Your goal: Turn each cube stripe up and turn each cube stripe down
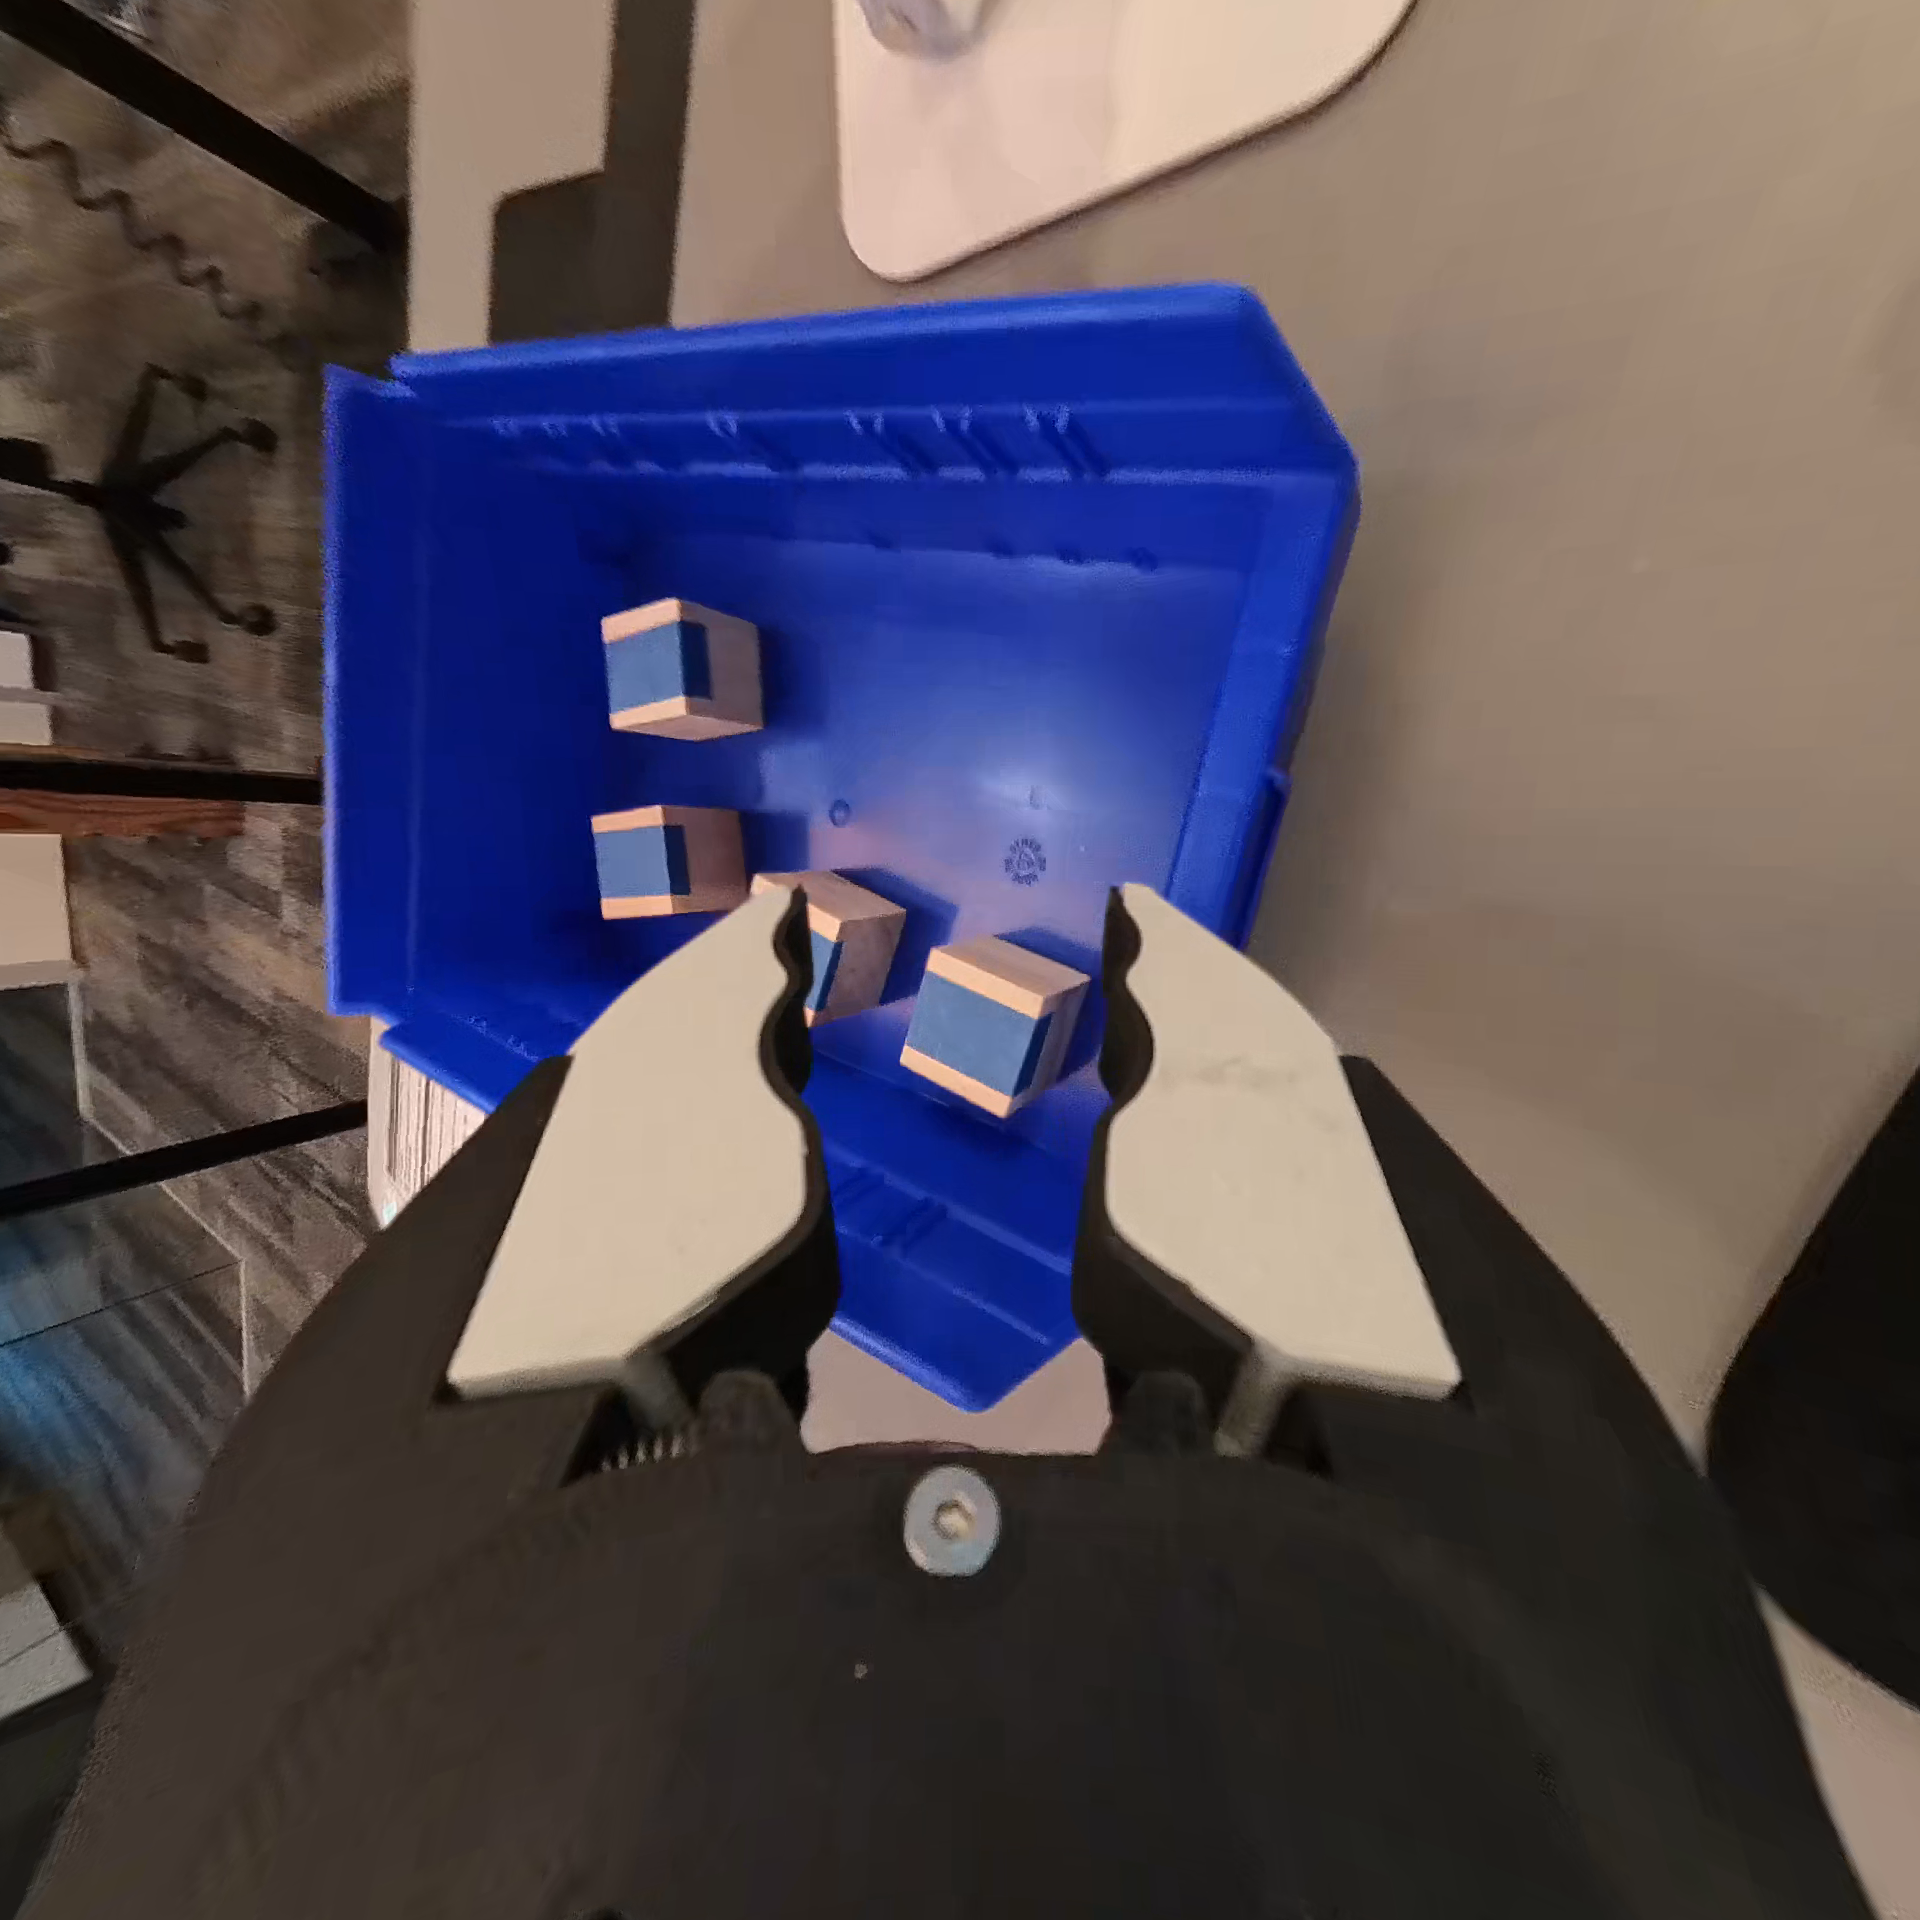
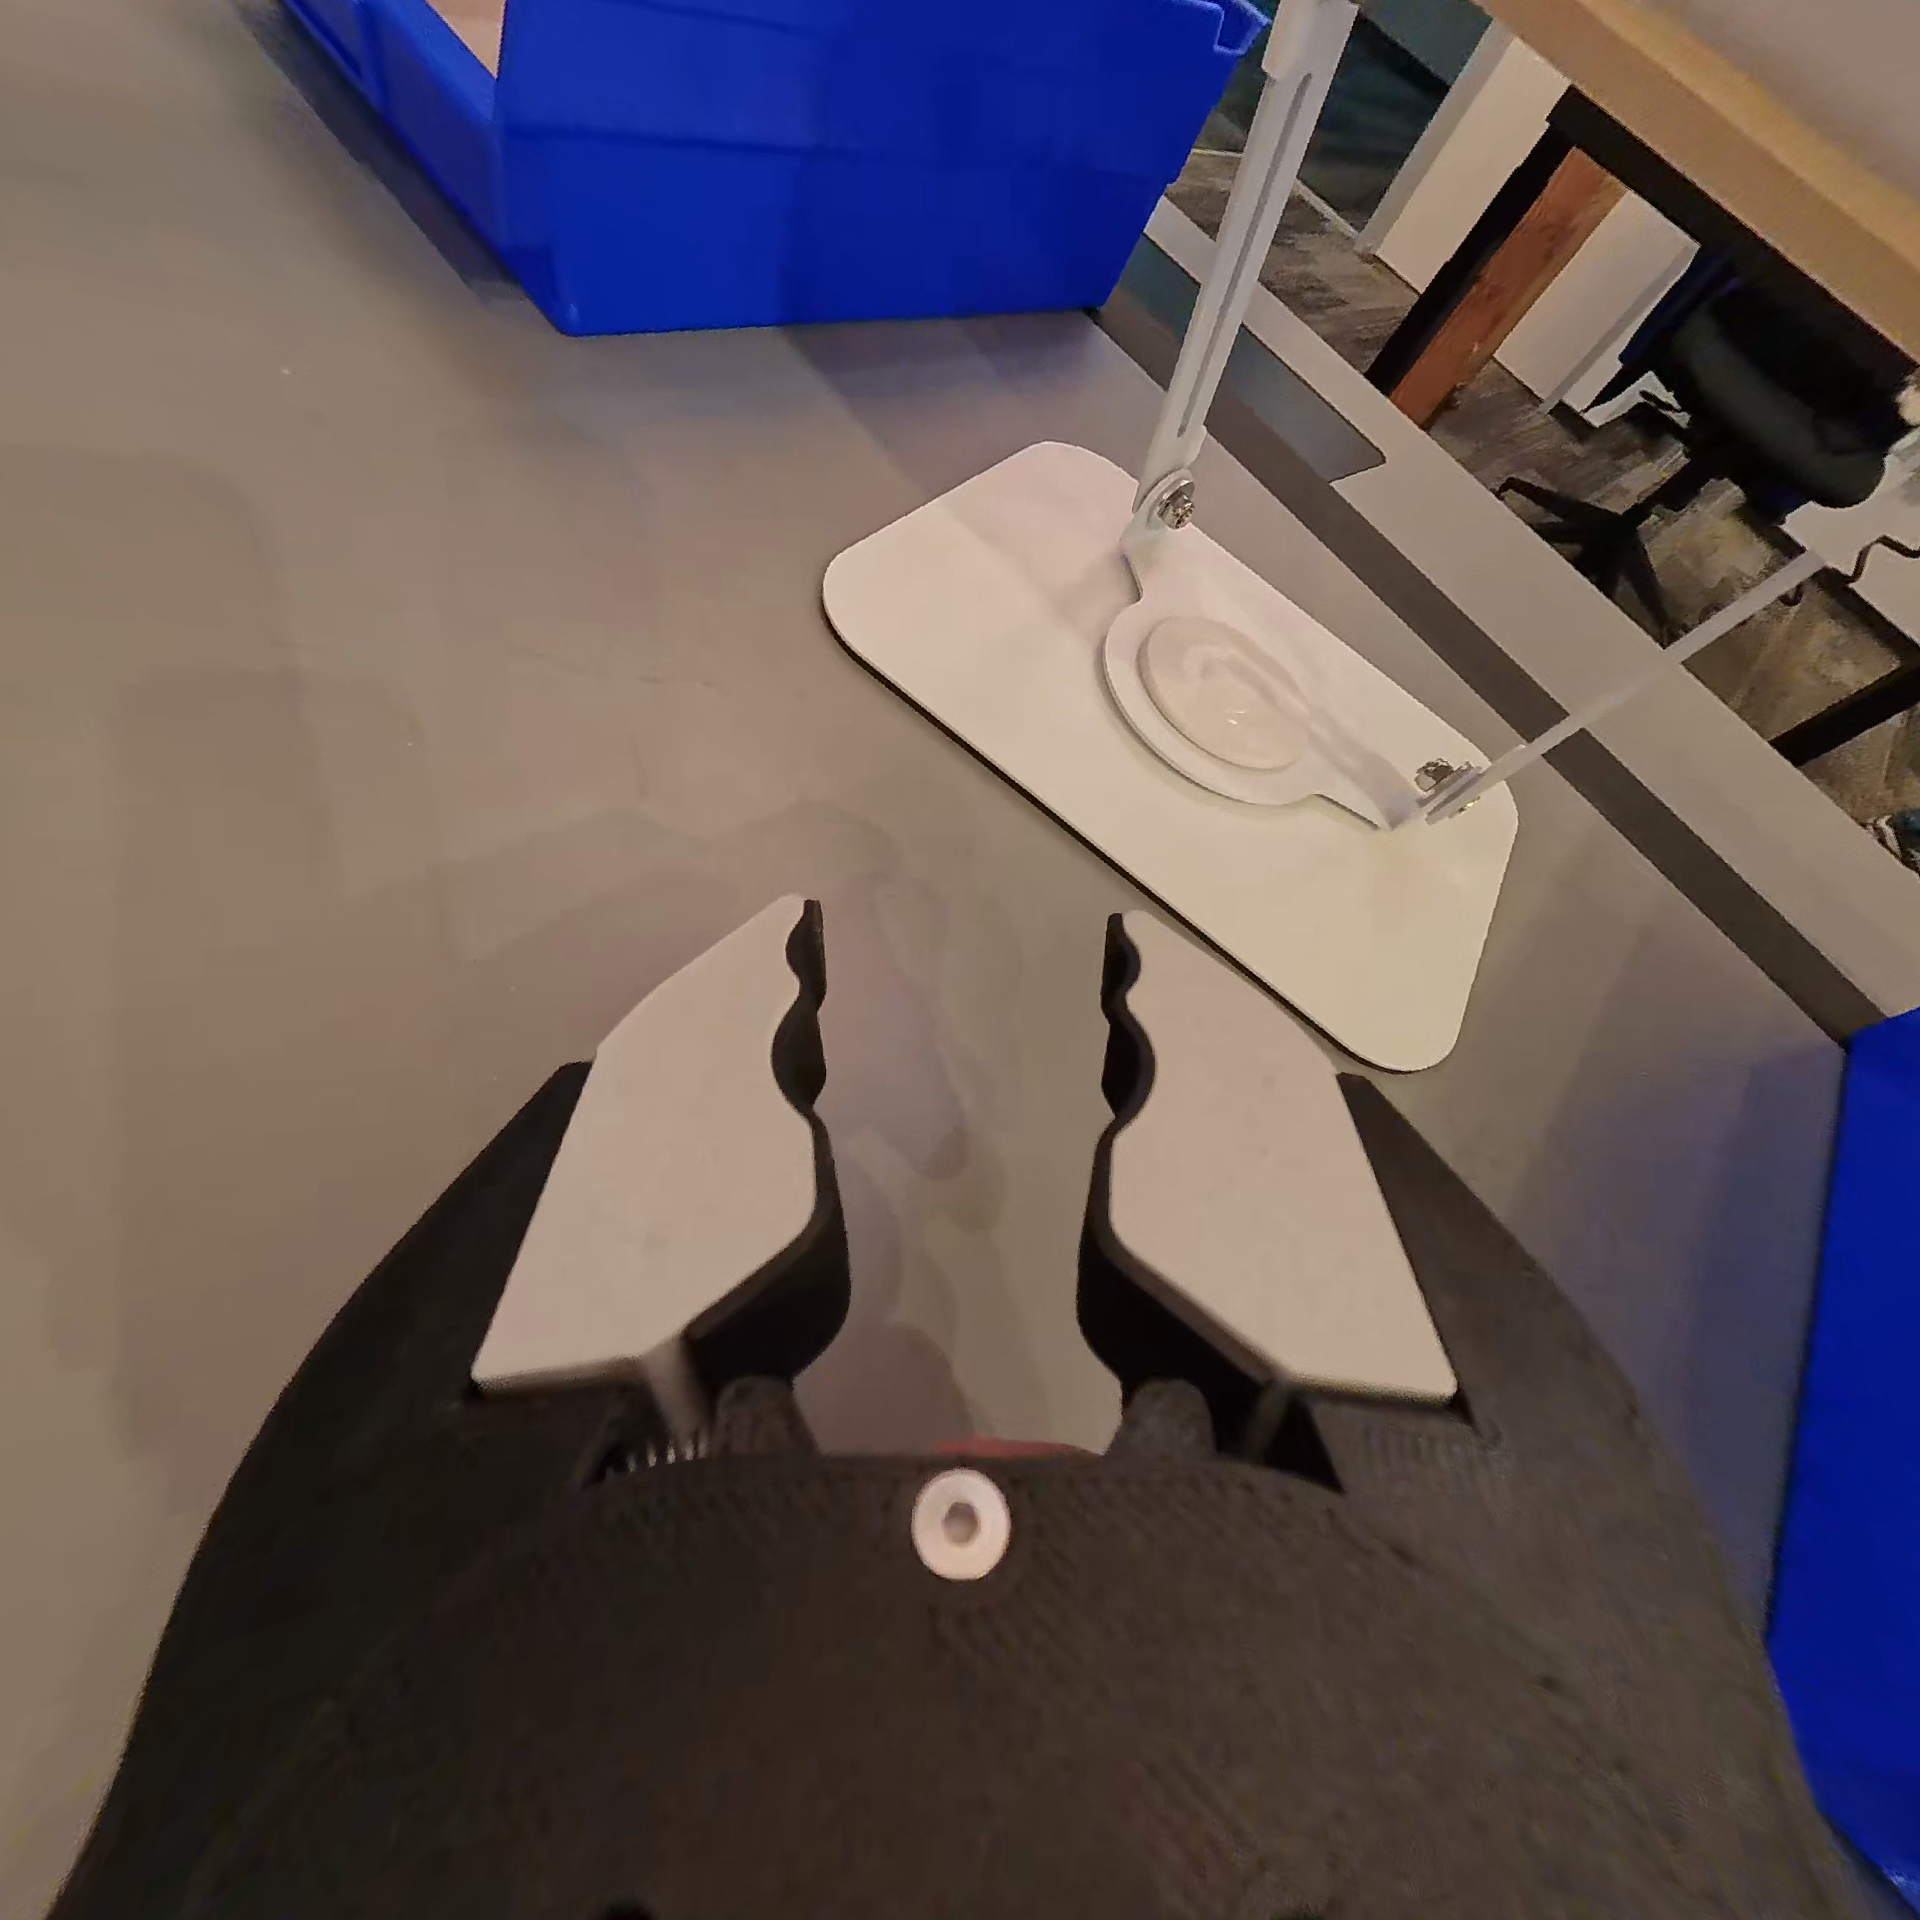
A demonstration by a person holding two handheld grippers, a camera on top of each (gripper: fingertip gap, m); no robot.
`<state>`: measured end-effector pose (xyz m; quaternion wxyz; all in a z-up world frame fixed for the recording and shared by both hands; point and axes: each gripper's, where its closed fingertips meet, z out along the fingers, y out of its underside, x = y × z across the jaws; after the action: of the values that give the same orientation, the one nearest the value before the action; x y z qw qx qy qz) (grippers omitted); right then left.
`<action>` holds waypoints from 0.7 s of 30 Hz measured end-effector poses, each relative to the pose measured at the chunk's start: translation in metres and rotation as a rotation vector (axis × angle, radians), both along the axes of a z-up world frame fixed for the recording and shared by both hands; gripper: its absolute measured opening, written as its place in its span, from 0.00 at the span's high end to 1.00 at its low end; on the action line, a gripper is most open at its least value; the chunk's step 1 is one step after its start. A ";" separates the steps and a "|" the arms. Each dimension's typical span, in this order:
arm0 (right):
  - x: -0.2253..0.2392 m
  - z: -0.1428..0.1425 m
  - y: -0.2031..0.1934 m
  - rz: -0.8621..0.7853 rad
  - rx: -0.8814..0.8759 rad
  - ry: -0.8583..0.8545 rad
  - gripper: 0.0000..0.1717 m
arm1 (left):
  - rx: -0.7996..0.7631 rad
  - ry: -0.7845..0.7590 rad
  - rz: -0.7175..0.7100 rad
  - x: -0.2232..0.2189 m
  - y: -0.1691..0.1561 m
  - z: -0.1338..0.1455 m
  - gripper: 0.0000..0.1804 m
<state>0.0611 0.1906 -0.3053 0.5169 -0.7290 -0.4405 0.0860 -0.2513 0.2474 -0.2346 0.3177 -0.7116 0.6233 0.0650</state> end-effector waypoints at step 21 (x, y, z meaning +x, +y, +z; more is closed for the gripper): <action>-0.004 -0.003 -0.004 0.031 0.017 -0.035 0.72 | -0.411 0.476 -0.012 -0.053 0.032 -0.093 0.65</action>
<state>0.0567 0.1864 -0.3083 0.5140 -0.7190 -0.4613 0.0777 -0.3043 0.2796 -0.3271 0.0126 -0.7220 0.6844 0.1005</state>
